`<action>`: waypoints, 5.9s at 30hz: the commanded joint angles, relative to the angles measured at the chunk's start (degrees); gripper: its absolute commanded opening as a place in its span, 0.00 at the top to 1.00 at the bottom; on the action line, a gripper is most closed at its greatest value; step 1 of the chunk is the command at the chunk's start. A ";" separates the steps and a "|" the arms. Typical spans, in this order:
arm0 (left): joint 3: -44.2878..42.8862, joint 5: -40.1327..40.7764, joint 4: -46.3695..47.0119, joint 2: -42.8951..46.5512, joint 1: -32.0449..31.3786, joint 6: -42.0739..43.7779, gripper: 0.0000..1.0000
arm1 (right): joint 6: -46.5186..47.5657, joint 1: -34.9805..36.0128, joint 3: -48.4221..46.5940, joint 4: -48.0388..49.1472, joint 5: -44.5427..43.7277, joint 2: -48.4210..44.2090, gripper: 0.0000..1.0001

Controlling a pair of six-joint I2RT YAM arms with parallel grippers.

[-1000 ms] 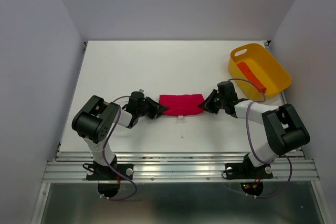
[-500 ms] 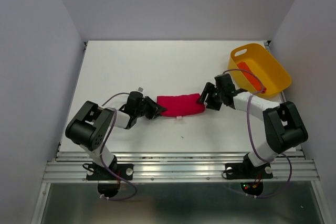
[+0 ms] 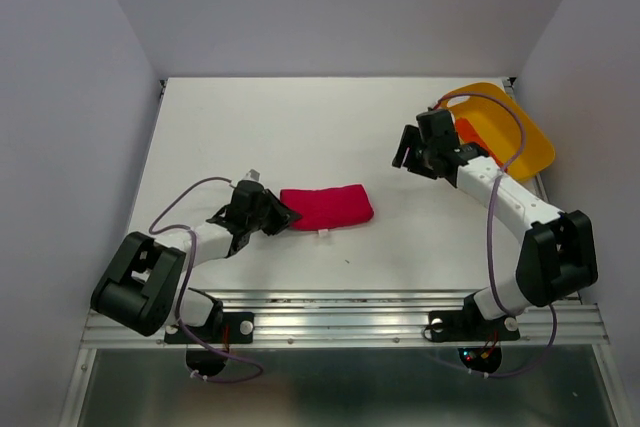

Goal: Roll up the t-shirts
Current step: Move the bin to the center of the board, then pick up the T-shirt from the center of the board, then place the T-shirt in the bin.

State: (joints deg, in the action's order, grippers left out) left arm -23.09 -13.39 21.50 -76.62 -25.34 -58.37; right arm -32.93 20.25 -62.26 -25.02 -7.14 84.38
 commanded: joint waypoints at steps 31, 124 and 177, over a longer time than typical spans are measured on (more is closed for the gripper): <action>-3.01 1.43 -7.26 4.64 0.21 8.71 1.00 | 11.48 -17.26 -60.25 -11.55 9.57 42.62 0.22; -8.46 -0.67 -8.75 0.16 0.29 17.50 1.00 | -30.27 12.27 23.77 33.19 10.57 6.32 0.62; -110.94 -7.18 -31.08 -58.55 -12.27 29.36 1.00 | -0.30 -20.16 -17.54 10.16 0.63 10.36 0.99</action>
State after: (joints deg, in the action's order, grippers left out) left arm -128.18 -18.13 -10.46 -135.26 -37.01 -31.48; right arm -34.57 0.58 -75.72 -17.19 -5.30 94.26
